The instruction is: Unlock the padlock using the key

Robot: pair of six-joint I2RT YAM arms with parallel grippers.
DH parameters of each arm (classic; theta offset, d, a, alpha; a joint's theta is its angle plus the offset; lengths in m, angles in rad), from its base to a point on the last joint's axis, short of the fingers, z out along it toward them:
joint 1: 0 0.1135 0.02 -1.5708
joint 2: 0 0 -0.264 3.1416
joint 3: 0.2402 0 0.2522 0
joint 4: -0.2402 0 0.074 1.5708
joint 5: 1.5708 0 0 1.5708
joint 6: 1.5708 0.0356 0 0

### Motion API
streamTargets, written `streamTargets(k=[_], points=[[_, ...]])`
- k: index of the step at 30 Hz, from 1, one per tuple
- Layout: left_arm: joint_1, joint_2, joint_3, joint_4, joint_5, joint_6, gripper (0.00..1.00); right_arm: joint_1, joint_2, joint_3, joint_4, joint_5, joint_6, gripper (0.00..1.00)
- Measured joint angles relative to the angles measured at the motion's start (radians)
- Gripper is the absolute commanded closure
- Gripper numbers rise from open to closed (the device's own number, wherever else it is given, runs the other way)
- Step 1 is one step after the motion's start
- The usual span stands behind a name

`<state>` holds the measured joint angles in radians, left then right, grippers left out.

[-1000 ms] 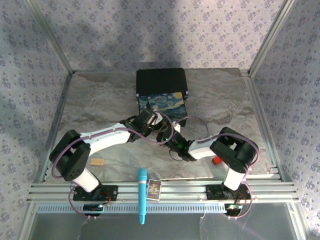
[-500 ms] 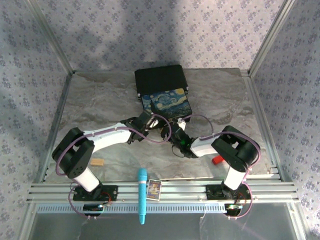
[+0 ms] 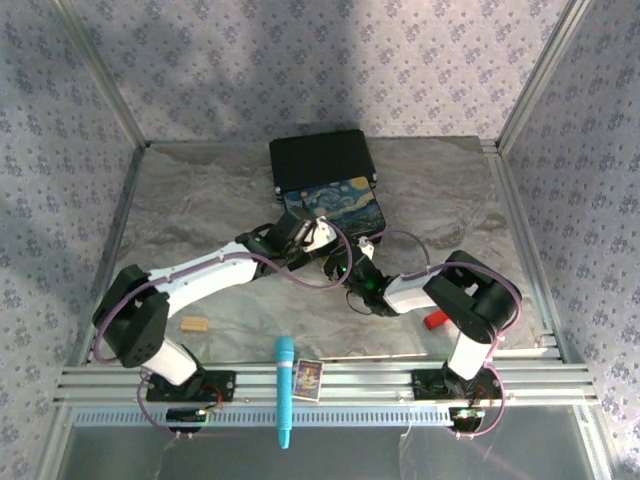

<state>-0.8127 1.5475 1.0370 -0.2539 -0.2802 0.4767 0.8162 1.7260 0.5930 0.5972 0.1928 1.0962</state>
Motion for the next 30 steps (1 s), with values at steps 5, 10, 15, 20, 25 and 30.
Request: streamTargets(k=[5,10,15,20,25,30], points=[[0.026,0.048,-0.005,0.047,0.084,0.056,0.39,0.000,-0.003,-0.001,-0.003,0.001,0.000,0.78],[0.018,0.094,-0.003,0.080,0.116,0.103,0.40,0.000,-0.003,-0.002,-0.002,0.000,0.000,0.78],[0.021,0.135,0.023,0.097,0.105,0.147,0.49,0.000,-0.003,-0.007,0.006,0.000,0.000,0.78],[0.021,0.159,0.052,0.087,0.069,0.185,0.55,0.000,-0.003,-0.022,0.033,0.001,0.000,0.79],[0.010,0.164,0.055,0.083,0.037,0.198,0.57,-0.010,-0.004,-0.048,0.071,0.001,0.009,0.80],[0.005,0.164,0.053,0.083,0.018,0.204,0.57,-0.028,-0.005,-0.061,0.092,0.002,0.014,0.82]])
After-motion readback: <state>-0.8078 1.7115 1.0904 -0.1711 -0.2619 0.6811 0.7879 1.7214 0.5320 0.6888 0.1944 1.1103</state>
